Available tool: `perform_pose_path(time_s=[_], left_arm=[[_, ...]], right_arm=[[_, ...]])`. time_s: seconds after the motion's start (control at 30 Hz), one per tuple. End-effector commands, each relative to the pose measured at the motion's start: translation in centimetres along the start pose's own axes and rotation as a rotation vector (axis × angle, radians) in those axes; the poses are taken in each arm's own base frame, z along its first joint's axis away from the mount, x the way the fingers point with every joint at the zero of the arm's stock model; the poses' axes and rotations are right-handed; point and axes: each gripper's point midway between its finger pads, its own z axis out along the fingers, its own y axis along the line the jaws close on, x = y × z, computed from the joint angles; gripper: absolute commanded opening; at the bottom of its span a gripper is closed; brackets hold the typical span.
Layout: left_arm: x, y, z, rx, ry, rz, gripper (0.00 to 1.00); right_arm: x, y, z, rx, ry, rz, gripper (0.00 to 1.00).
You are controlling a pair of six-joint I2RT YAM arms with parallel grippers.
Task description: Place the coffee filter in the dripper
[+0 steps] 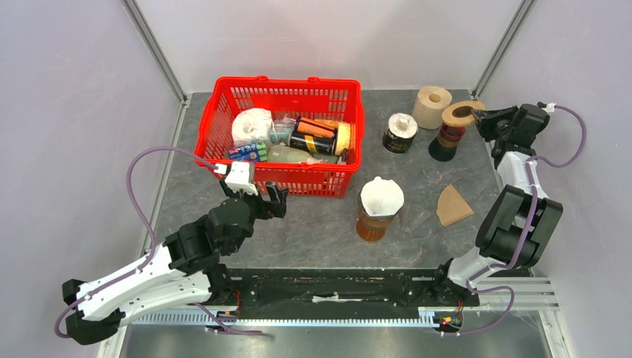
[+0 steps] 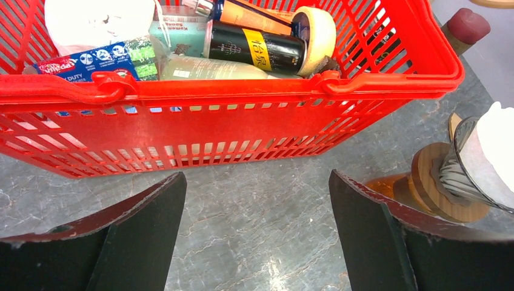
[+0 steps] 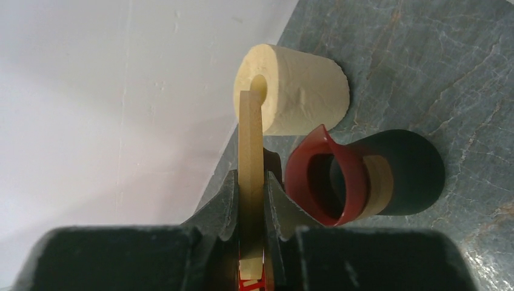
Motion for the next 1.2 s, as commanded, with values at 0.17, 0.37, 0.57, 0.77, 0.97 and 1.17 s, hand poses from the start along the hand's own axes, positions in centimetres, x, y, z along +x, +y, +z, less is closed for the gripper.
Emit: perform_pose_path(time_s=[0.17, 0.37, 0.57, 0.77, 0.97, 1.17], left_arm=[[-0.5, -0.1, 0.2, -0.018, -0.017, -0.044, 0.94], [-0.5, 0.1, 0.0, -0.018, -0.020, -0.049, 0.94], [-0.6, 0.1, -0.2, -0.011, -0.021, -0.059, 0.94], [-0.5, 0.2, -0.2, -0.010, -0.017, -0.061, 0.94], [-0.5, 0.1, -0.3, -0.004, -0.017, -0.069, 0.94], [-0.5, 0.1, -0.4, 0.001, -0.018, -0.071, 0.94]], right_arm=[[1.1, -0.7, 1.5, -0.069, 0.025, 0.011, 0.02], [2.1, -1.8, 2.3, -0.079, 0.053, 0.025, 0.07], [2.6, -2.8, 2.4, -0.061, 0.054, 0.037, 0.21], [2.6, -3.5, 2.1, -0.031, 0.043, 0.040, 0.39], [2.2, -4.0, 1.6, 0.020, 0.027, 0.005, 0.52], [1.9, -4.7, 1.4, 0.082, 0.038, -0.055, 0.62]])
